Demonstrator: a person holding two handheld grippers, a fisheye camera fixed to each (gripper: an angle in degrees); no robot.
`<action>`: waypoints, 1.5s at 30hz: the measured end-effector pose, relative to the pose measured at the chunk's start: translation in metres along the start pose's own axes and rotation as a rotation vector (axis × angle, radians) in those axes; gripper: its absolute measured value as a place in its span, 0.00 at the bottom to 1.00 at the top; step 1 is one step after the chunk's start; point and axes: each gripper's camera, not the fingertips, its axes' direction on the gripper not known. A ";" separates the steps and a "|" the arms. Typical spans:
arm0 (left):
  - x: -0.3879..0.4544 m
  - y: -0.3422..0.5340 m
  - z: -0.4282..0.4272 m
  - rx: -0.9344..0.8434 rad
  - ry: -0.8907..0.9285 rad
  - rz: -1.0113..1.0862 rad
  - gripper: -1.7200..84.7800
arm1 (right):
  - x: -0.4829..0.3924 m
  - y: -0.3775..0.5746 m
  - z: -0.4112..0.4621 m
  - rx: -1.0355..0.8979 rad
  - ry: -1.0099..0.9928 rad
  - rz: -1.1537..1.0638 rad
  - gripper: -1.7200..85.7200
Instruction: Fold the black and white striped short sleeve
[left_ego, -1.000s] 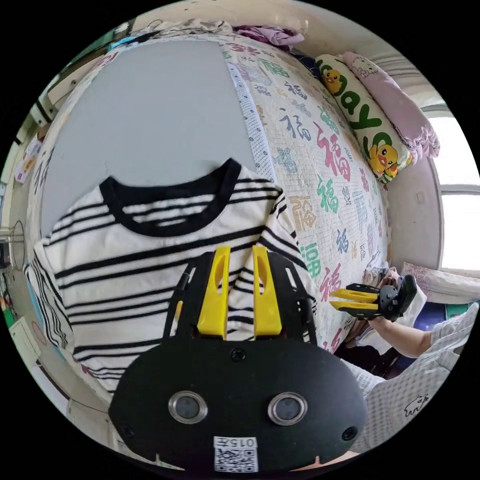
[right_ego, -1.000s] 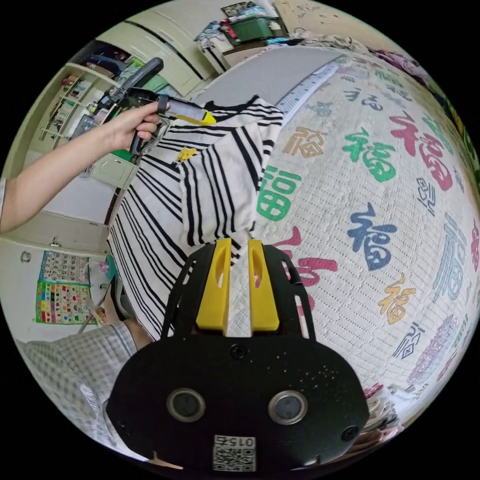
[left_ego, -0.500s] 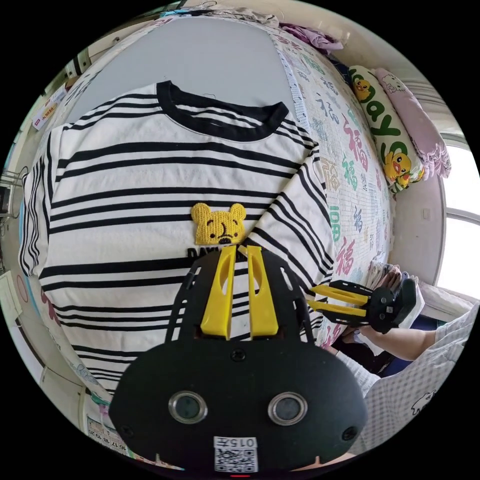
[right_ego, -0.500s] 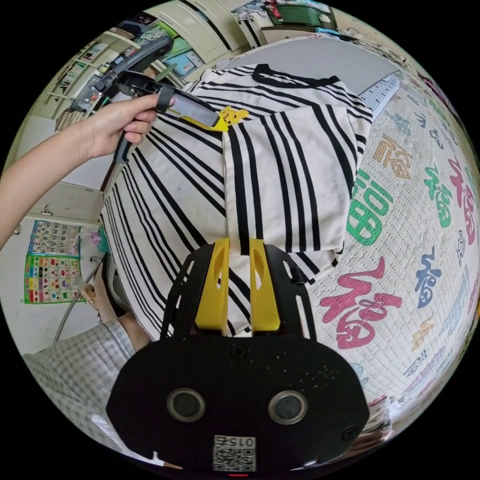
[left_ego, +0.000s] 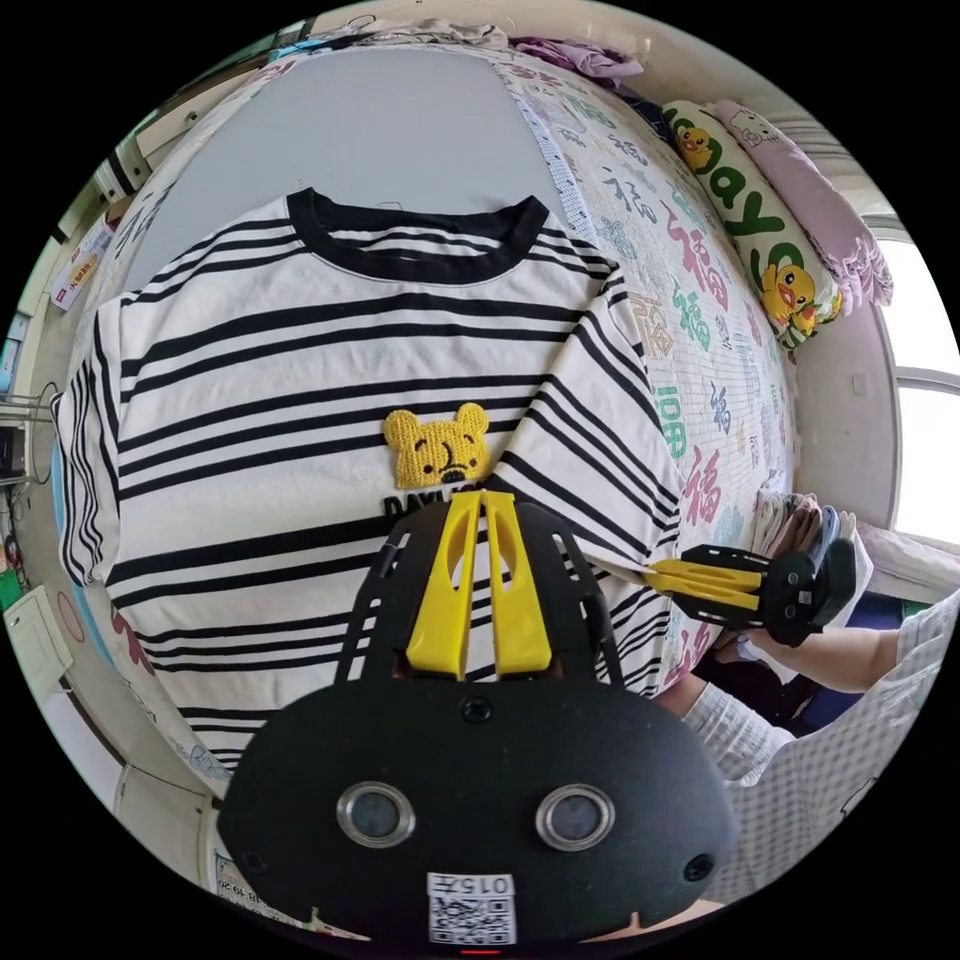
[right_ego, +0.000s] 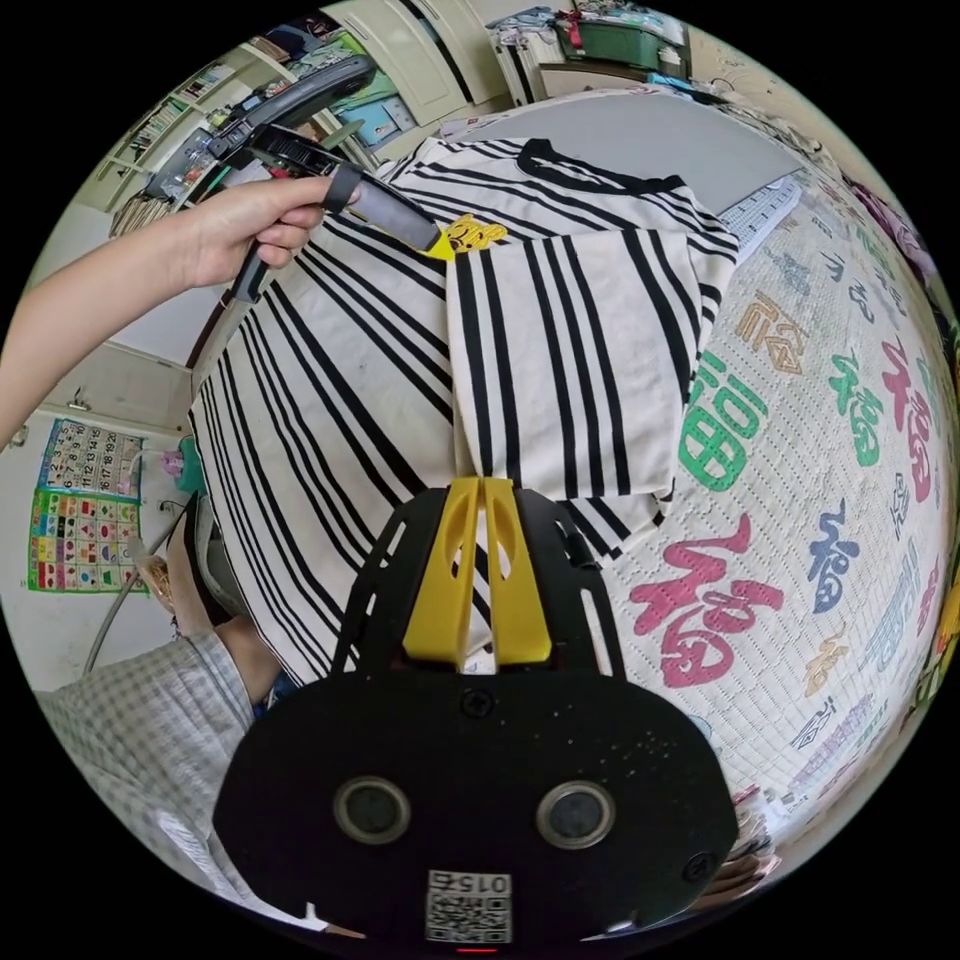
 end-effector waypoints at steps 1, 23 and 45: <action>0.000 -0.005 0.007 0.005 0.010 -0.015 0.02 | 0.000 -0.003 0.002 -0.009 -0.013 -0.008 0.04; 0.044 -0.066 0.173 0.102 -0.096 -0.089 0.08 | -0.045 -0.034 0.026 -0.018 0.041 0.090 0.02; -0.282 0.074 0.320 0.495 0.360 -0.696 0.08 | -0.207 -0.264 0.023 0.010 0.114 0.132 0.02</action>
